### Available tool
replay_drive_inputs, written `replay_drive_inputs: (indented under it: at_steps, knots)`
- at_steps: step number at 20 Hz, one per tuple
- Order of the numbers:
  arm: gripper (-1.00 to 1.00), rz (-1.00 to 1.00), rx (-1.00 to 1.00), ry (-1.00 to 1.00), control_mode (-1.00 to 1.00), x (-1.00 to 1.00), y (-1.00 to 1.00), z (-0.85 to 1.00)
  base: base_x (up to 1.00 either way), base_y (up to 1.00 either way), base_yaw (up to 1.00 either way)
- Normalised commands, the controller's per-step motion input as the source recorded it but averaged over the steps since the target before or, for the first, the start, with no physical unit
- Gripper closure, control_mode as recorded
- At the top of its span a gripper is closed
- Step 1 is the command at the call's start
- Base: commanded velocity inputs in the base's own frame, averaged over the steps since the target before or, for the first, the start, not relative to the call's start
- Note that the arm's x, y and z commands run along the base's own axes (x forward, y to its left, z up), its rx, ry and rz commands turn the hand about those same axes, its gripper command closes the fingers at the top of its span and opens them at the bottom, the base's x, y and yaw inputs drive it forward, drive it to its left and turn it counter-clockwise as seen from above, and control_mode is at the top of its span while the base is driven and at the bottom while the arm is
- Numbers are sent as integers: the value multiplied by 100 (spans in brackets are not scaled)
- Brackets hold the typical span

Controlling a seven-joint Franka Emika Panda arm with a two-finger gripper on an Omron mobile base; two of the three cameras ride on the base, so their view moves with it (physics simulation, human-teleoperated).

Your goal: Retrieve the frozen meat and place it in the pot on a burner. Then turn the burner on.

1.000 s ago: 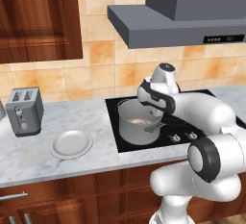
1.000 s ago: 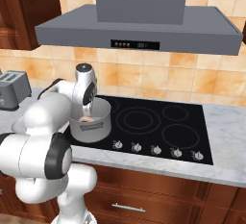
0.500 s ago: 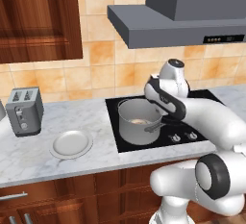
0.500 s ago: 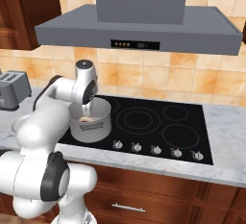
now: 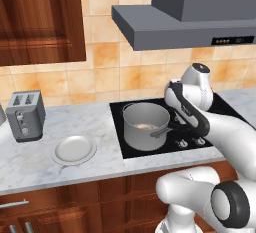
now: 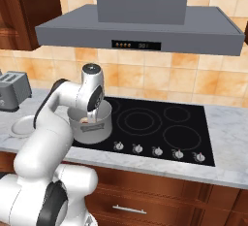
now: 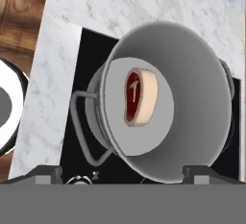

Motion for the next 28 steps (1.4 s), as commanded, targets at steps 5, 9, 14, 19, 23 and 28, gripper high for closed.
replay_drive_inputs:
  at_steps: [5,9,14,19,23,28]
  knots:
    - [-100,0,4,0,-100,-7,-23,0,0,0,0]
    - [-100,-10,4,0,-100,-5,-6,0,0,0,0]
    - [-100,-20,3,1,-100,-7,-18,0,0,0,0]
    - [-100,-21,3,4,-100,-3,-23,-1,0,0,0]
    - [-100,-19,8,0,-100,0,-19,-4,0,0,0]
    - [-100,-20,15,0,-100,0,-12,-3,0,0,0]
